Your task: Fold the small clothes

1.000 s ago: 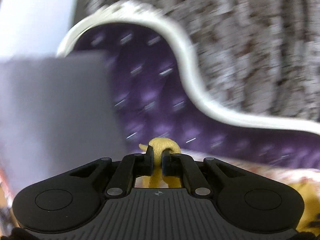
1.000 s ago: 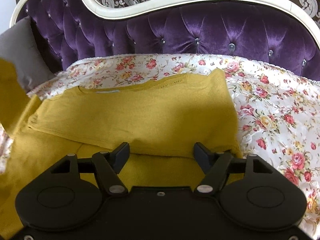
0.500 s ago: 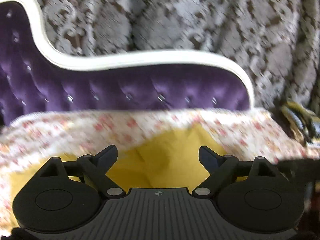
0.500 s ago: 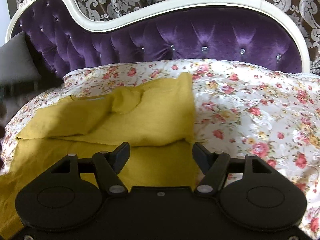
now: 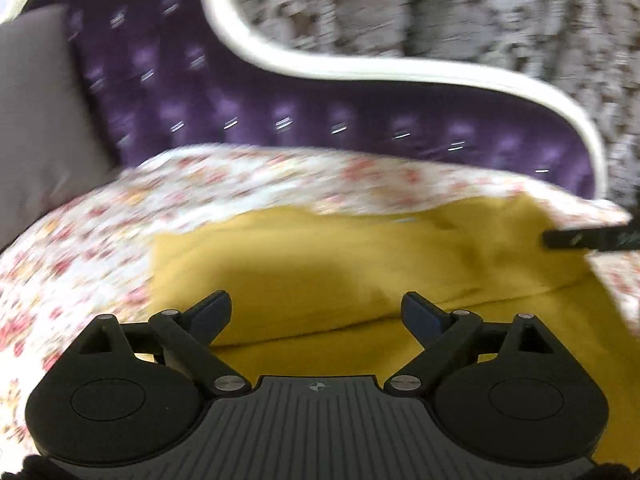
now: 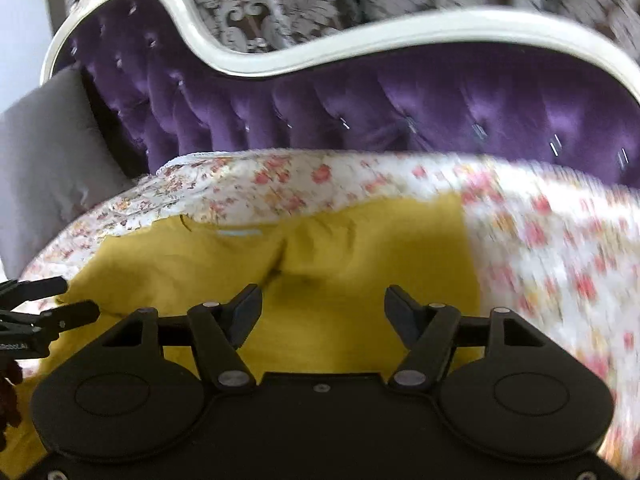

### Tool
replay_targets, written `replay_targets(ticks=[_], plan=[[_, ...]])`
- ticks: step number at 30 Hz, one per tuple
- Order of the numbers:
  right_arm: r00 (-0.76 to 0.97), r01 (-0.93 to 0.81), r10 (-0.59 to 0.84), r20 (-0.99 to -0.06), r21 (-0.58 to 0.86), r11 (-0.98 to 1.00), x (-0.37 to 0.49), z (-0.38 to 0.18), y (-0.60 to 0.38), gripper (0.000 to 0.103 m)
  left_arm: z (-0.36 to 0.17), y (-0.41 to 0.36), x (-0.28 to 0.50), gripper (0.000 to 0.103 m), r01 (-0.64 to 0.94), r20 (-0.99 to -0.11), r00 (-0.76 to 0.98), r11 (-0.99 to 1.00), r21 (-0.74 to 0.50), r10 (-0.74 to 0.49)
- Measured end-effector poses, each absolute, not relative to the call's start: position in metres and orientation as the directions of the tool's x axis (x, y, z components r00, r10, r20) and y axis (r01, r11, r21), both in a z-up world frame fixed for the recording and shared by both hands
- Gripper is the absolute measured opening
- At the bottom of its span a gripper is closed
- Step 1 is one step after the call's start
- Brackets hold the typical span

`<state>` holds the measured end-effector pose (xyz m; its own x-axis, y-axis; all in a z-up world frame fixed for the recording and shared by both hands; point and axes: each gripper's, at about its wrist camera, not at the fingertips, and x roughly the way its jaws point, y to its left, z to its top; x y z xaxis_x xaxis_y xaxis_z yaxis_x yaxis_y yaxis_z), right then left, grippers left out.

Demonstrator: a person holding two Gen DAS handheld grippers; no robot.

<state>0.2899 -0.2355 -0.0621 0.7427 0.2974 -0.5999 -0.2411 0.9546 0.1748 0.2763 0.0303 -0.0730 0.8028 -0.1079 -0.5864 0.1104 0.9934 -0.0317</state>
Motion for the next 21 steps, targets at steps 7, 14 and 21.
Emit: replay_targets(ticks=[7, 14, 21], plan=[[0.740, -0.291, 0.268, -0.617, 0.066, 0.954, 0.349, -0.055, -0.170, 0.059, -0.102, 0.046, 0.285, 0.093, 0.098, -0.624, 0.774, 0.994, -0.053, -0.110], [0.672, -0.294, 0.164, -0.722, -0.057, 0.954, 0.375, -0.088, -0.147, 0.013, -0.106, 0.046, 0.282, 0.094, 0.098, -0.616, 0.780, 0.994, -0.056, -0.112], [0.818, -0.310, 0.338, -0.466, 0.137, 0.941, 0.334, -0.013, -0.207, 0.012, -0.106, 0.047, 0.281, 0.094, 0.098, -0.611, 0.783, 0.993, -0.063, -0.115]])
